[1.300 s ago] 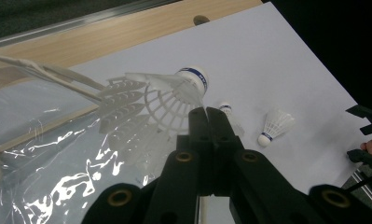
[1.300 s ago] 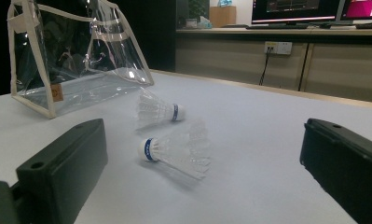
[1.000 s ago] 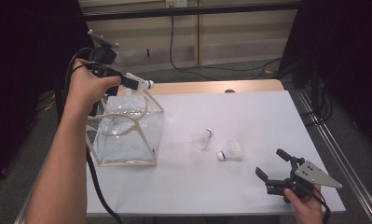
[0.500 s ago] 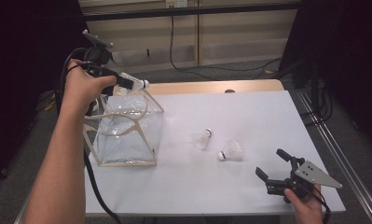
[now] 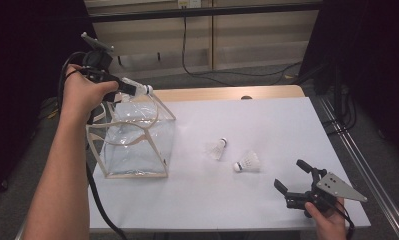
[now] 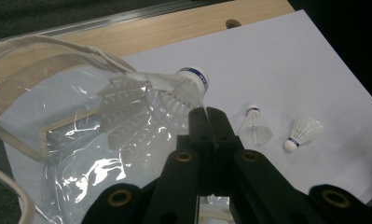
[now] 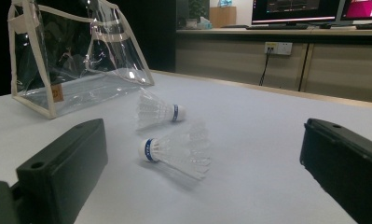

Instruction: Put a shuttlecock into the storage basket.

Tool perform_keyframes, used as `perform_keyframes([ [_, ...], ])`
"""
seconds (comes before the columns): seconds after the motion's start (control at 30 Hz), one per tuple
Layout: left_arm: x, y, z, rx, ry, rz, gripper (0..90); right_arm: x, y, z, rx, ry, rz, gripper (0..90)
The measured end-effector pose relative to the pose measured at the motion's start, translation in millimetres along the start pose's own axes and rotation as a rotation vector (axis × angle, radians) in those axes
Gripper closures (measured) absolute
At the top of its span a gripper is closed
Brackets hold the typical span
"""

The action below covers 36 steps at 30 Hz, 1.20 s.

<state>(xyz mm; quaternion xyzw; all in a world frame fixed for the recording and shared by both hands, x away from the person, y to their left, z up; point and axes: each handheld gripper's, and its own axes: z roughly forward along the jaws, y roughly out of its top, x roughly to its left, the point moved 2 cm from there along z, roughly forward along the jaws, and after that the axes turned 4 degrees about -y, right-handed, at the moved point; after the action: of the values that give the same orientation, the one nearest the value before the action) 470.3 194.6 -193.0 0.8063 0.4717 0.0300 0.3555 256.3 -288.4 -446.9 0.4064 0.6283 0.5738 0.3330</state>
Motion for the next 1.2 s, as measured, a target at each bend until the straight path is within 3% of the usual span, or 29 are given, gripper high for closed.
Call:
perform_keyframes([
  [0.47,9.4,-5.4,-3.5,0.000,0.026,-0.012,90.0,0.2,0.0,0.1,0.002,0.001,-0.001,0.7],
  [1.2,24.6,-14.2,6.3,0.015,0.036,-0.038,90.0,0.3,-0.4,0.5,0.002,0.001,0.000,0.7],
])
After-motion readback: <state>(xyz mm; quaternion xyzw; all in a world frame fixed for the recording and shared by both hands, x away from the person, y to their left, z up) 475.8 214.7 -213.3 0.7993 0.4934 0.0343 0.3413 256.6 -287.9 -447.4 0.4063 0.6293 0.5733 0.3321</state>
